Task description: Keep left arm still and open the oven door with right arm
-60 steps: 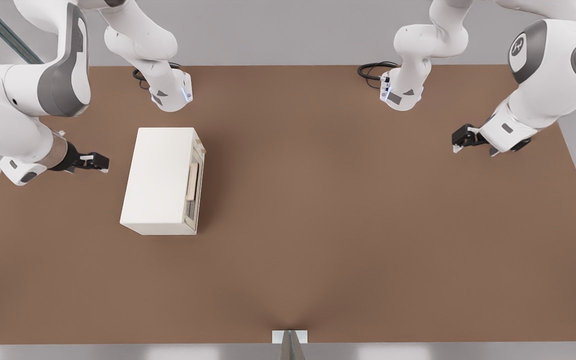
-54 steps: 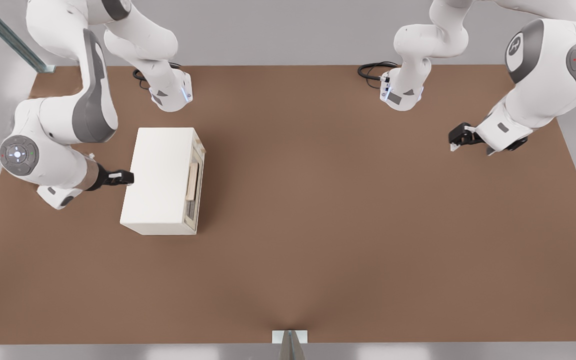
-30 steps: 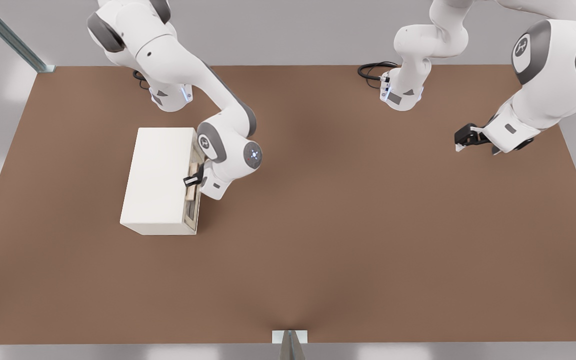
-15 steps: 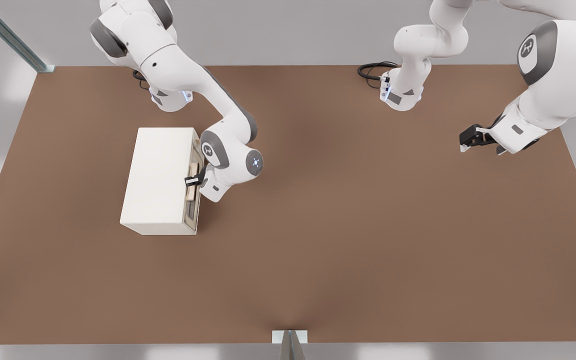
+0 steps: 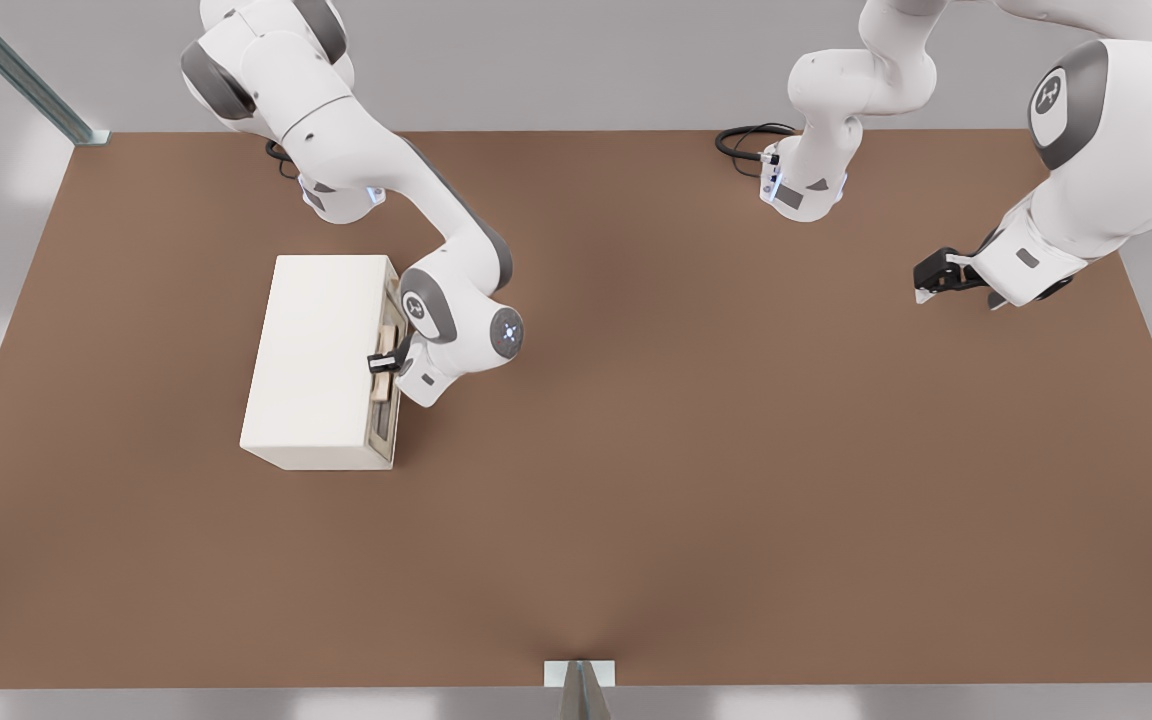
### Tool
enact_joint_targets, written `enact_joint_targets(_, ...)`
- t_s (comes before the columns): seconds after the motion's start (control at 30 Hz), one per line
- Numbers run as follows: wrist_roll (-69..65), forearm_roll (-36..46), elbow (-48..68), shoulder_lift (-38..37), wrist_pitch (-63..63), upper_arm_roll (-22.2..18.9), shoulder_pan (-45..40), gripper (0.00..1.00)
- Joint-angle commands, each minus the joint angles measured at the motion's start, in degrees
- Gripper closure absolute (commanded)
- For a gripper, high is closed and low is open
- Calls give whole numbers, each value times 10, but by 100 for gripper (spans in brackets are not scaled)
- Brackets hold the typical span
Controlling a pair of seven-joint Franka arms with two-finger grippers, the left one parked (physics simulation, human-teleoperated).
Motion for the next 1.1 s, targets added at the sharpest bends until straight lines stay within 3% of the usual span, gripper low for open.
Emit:
enact_joint_targets(0.0,27,3,1,0,1,0,0,79)
enact_joint_targets(0.33,28,25,25,-2,23,2,7,79)
enact_joint_targets(0.43,1,48,96,-3,23,3,8,79)
enact_joint_targets(0.5,-114,141,164,-2,20,-2,-66,79)
enact_joint_targets(0.53,-225,228,177,-2,23,-2,-146,4)
enact_joint_targets(0.57,-260,294,178,-4,23,-3,-211,0)
enact_joint_targets(0.63,-280,306,162,-59,13,-5,-284,0)
enact_joint_targets(0.77,-280,311,96,-211,-10,-7,-336,0)
enact_joint_targets(1.07,-279,317,72,-231,-7,-8,-336,0)
